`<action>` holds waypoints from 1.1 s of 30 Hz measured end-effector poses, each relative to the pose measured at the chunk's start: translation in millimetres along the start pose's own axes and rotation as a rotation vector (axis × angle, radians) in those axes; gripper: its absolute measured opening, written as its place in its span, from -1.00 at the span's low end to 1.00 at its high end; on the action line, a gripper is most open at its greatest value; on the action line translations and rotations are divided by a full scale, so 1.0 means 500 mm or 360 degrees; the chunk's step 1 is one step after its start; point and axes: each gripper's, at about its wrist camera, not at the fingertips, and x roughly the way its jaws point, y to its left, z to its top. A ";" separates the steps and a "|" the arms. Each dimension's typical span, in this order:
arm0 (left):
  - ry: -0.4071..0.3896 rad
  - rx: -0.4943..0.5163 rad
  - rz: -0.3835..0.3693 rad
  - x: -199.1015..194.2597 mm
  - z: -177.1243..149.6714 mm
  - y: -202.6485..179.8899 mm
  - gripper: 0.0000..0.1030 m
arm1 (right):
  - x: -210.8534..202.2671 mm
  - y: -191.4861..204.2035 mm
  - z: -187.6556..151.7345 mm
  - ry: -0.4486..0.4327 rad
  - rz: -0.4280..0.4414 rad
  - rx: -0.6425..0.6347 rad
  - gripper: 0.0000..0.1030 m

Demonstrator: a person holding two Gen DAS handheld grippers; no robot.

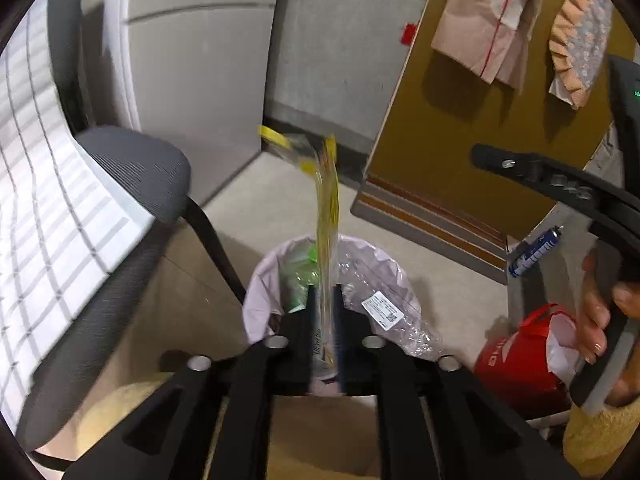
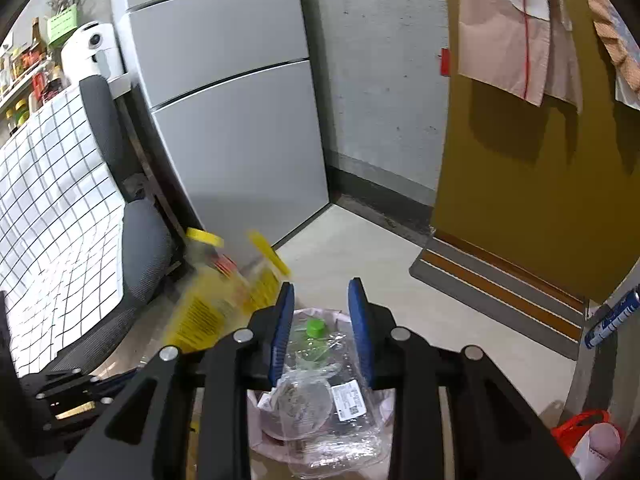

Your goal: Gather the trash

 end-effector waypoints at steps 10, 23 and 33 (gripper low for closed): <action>-0.0001 -0.0109 0.0163 -0.021 -0.026 0.067 -0.11 | -0.002 0.020 -0.006 0.0041 0.0043 -0.0066 -0.23; -0.0113 -0.0586 0.0803 -0.380 -0.114 0.230 0.74 | -0.142 0.322 -0.016 0.0158 0.0641 -0.0641 0.63; -0.0108 -0.0730 0.0982 -0.594 -0.165 0.249 0.75 | -0.307 0.414 0.046 0.0035 0.0742 -0.0848 0.89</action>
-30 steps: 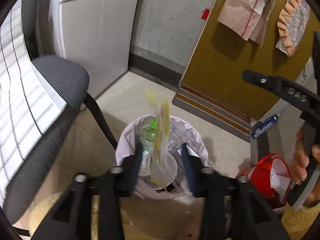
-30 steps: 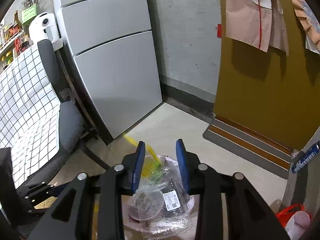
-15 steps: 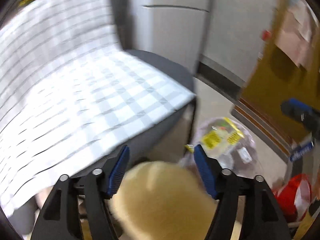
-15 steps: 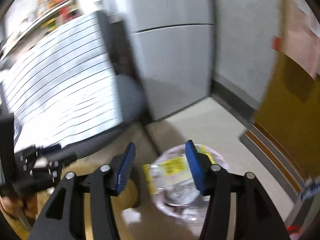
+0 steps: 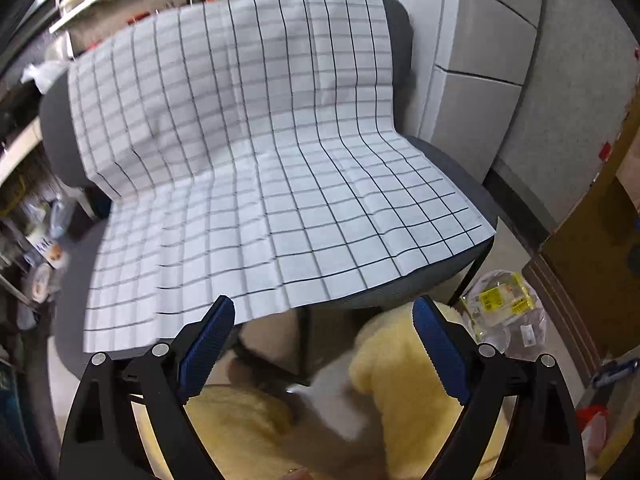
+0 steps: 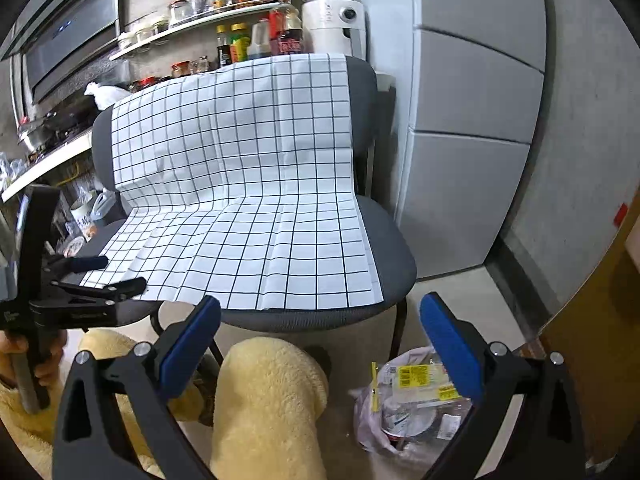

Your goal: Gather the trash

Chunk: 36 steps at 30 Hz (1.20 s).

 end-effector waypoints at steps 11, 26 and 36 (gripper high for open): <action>-0.0088 0.0031 -0.0012 -0.100 0.028 0.013 0.75 | -0.088 -0.016 0.020 -0.0059 -0.0054 -0.0023 0.89; -0.0055 0.0030 -0.0012 -0.076 0.036 -0.007 0.75 | -0.069 -0.045 0.005 -0.0014 -0.0062 0.0042 0.89; -0.0058 -0.0001 -0.0010 -0.076 0.039 -0.003 0.75 | -0.064 -0.052 0.003 -0.0004 -0.0056 0.0041 0.89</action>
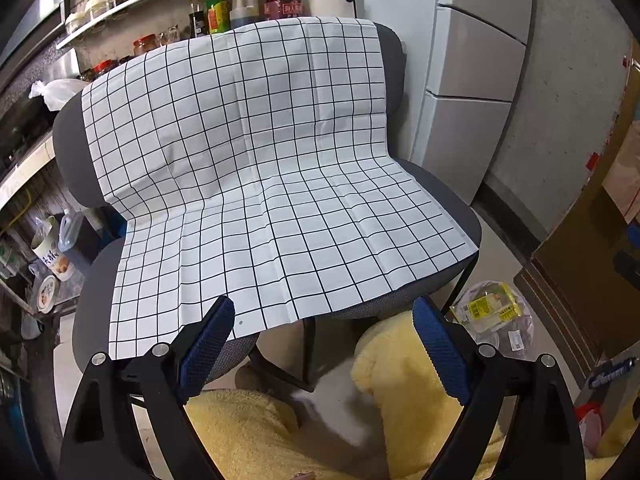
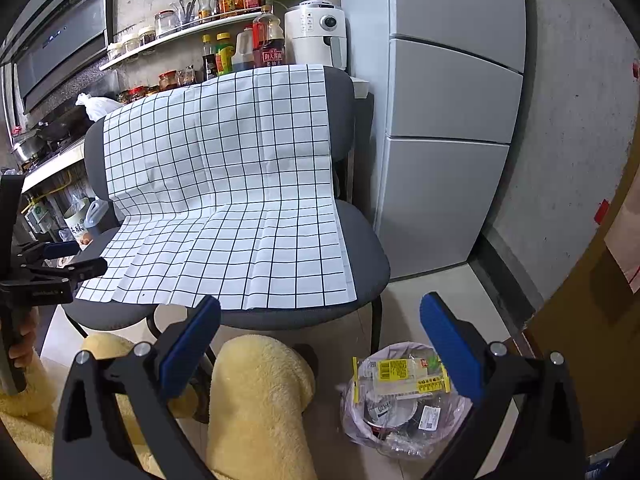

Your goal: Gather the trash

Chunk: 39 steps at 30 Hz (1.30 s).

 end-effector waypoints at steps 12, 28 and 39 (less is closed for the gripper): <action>-0.0003 -0.0008 0.0001 0.000 -0.004 0.008 0.75 | 0.009 -0.004 0.001 0.0012 0.0007 -0.0001 0.89; -0.0008 -0.0016 0.0018 -0.001 -0.005 0.011 0.75 | 0.015 -0.002 -0.003 0.0015 0.0006 0.0006 0.89; -0.0009 -0.0024 0.0024 -0.002 -0.006 0.014 0.75 | 0.016 0.001 -0.005 0.0016 0.0002 0.0007 0.89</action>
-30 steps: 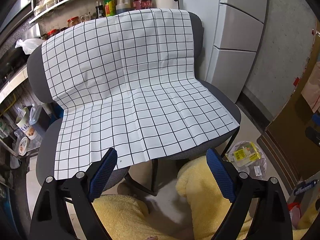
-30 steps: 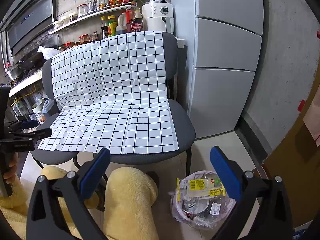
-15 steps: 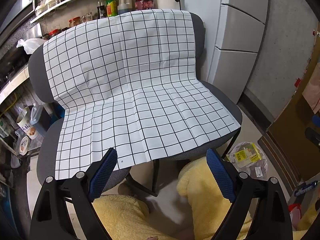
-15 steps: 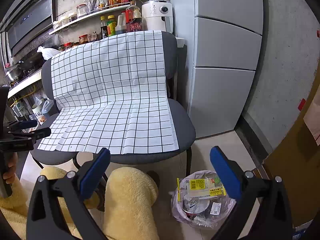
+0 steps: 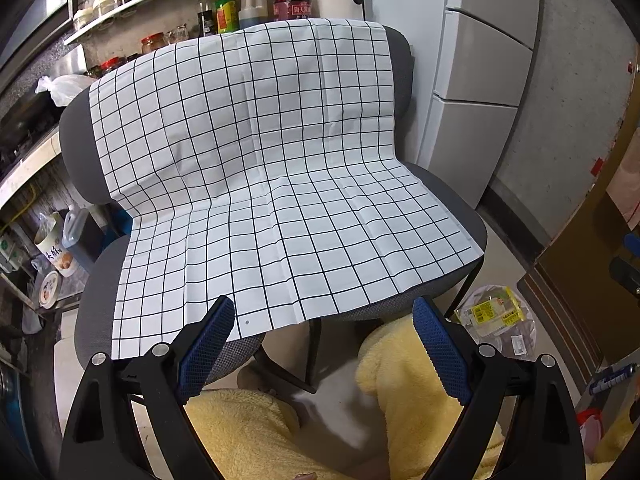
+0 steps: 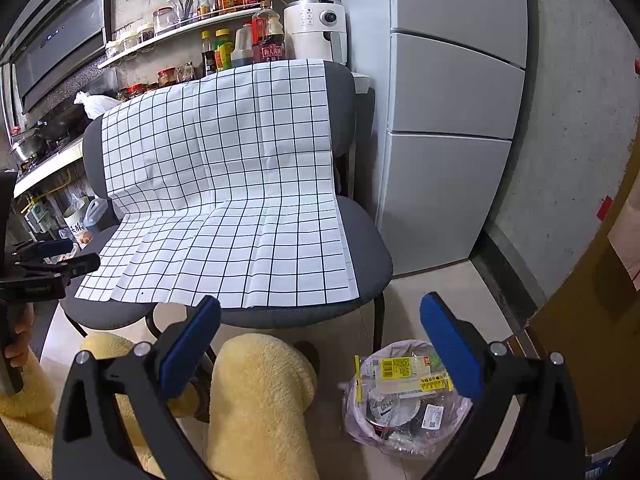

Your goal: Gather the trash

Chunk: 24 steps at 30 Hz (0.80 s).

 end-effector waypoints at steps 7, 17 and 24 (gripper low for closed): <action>-0.0001 -0.0001 0.0002 0.000 -0.001 0.001 0.75 | 0.001 -0.001 0.000 0.0001 0.0001 0.0003 0.89; -0.0001 -0.0004 0.0003 -0.001 -0.001 0.001 0.75 | 0.003 -0.003 -0.002 0.0003 -0.0001 0.0003 0.89; -0.0006 -0.0003 0.0007 0.004 -0.003 -0.002 0.75 | 0.006 -0.003 -0.005 0.0009 -0.0010 0.0011 0.89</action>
